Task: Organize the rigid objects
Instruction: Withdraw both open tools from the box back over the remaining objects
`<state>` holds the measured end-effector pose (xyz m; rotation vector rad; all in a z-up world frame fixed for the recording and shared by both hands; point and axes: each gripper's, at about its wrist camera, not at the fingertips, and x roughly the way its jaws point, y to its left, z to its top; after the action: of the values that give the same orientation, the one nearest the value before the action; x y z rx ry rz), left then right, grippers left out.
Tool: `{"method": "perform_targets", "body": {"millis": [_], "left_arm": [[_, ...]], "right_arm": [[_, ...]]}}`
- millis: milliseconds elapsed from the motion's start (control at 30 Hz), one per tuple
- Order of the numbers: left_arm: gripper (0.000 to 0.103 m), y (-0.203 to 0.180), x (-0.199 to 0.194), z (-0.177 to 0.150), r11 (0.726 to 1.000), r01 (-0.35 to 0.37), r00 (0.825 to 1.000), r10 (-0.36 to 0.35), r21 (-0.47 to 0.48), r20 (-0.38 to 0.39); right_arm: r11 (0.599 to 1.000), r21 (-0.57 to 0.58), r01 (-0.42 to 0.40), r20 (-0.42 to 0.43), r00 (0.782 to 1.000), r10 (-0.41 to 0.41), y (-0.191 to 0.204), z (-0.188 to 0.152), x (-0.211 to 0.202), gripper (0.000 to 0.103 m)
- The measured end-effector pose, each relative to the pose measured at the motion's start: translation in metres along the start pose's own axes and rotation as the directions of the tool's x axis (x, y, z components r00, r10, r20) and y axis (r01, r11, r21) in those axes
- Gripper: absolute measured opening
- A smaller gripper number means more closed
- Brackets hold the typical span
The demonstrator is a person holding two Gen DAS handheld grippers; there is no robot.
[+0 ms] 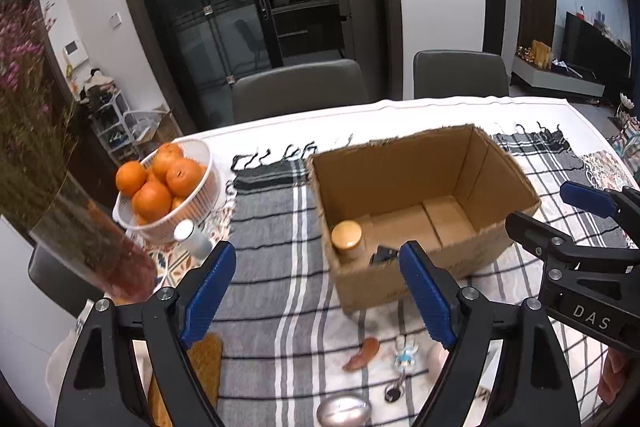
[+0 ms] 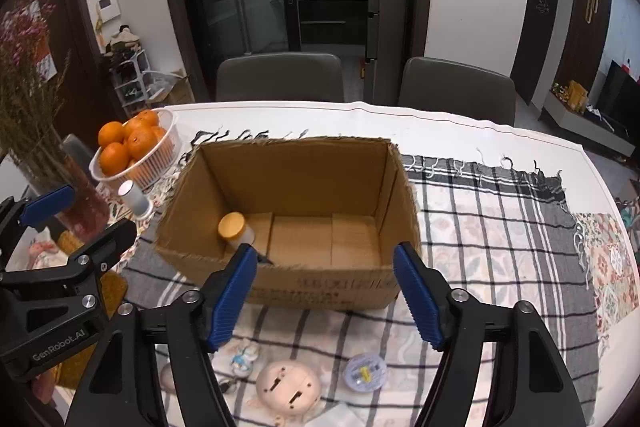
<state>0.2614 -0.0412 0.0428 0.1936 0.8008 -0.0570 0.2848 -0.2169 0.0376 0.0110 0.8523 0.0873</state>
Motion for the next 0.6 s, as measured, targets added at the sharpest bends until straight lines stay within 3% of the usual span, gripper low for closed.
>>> {"method": "perform_targets", "body": {"millis": [600], "left_arm": [[0.087, 0.019, -0.024, -0.061, 0.999, -0.015, 0.998, 0.013, -0.039, -0.068]], "right_arm": [[0.998, -0.041, -0.046, -0.059, 0.997, 0.043, 0.035, -0.048, -0.015, 0.076]]}}
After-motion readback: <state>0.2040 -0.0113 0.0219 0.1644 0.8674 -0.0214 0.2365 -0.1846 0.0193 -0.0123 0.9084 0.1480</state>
